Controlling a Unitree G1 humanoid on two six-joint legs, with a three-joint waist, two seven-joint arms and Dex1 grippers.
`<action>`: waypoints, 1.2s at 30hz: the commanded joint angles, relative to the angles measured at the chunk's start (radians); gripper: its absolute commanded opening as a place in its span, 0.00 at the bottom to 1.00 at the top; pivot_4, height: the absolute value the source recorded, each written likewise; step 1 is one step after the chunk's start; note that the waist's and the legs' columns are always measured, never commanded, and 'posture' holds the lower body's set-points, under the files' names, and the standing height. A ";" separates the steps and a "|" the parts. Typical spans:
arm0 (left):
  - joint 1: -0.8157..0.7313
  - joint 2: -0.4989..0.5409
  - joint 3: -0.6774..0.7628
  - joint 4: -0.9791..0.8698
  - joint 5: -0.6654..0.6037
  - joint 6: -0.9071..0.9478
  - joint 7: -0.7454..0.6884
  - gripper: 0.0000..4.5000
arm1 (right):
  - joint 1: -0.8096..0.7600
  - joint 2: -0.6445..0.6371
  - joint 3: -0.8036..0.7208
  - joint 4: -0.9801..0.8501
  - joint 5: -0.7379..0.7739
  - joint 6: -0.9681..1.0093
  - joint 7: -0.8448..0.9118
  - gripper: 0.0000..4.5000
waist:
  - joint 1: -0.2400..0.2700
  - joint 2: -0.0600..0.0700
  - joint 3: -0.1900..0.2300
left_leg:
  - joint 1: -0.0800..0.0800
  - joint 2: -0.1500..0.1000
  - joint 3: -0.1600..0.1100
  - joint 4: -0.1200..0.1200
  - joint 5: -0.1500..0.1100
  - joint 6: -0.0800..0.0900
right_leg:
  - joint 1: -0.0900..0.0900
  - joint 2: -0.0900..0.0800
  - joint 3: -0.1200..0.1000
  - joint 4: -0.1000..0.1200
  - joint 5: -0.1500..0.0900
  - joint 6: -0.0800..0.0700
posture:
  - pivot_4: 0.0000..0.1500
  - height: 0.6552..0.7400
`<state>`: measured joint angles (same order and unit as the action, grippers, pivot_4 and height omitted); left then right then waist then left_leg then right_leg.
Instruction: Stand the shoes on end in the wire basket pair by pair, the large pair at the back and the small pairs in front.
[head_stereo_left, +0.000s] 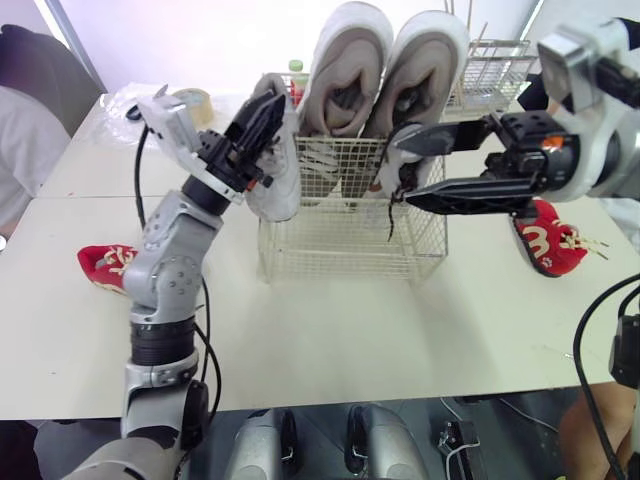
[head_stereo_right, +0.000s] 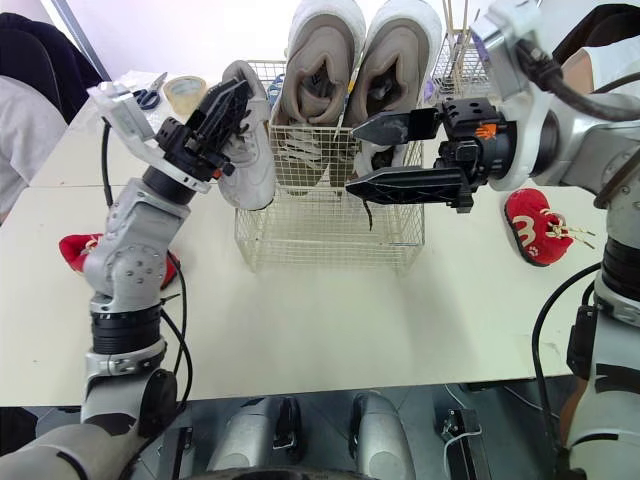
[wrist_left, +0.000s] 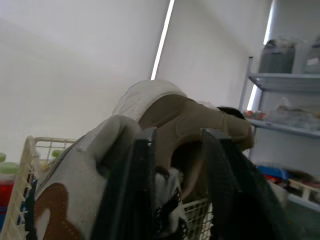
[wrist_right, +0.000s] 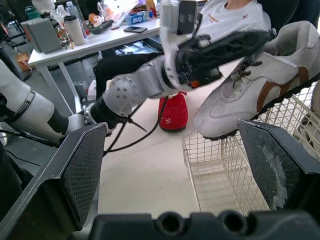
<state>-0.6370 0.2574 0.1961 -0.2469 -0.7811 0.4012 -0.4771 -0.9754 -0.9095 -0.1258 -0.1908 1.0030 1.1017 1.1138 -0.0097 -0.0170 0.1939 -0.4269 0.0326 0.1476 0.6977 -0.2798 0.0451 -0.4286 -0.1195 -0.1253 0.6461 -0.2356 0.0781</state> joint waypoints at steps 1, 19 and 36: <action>-0.027 0.036 0.049 -0.099 -0.083 0.050 0.045 0.71 | -0.002 0.014 -0.021 -0.010 0.003 -0.031 -0.003 1.00 | 0.000 0.000 0.000 | 0.000 0.000 0.000 0.000 0.000 0.000 | 0.000 0.000 0.000 0.000 0.000 0.000 | 1.00 1.00; -0.151 0.537 0.090 0.015 -0.426 0.759 0.300 0.81 | 0.057 0.045 -0.035 -0.007 -0.001 -0.084 -0.002 1.00 | 0.010 0.000 0.000 | 0.000 -0.001 -0.001 0.000 0.000 -0.001 | 0.000 0.001 0.000 0.000 -0.001 0.001 | 1.00 1.00; -0.239 0.479 -0.008 0.121 -0.266 0.771 0.170 0.08 | 0.133 0.043 -0.087 -0.065 0.030 -0.088 -0.074 1.00 | 0.019 0.000 0.001 | 0.000 -0.001 0.000 -0.001 0.000 -0.002 | -0.001 0.001 0.000 0.000 -0.001 0.000 | 1.00 1.00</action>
<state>-0.8533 0.7389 0.1773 -0.1213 -1.0674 1.1899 -0.2994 -0.8373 -0.8592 -0.1744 -0.2337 1.0102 1.0278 1.0443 0.0097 -0.0167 0.1944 -0.4270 0.0317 0.1471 0.6966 -0.2793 0.0432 -0.4294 -0.1182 -0.1255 0.6466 -0.2361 0.0785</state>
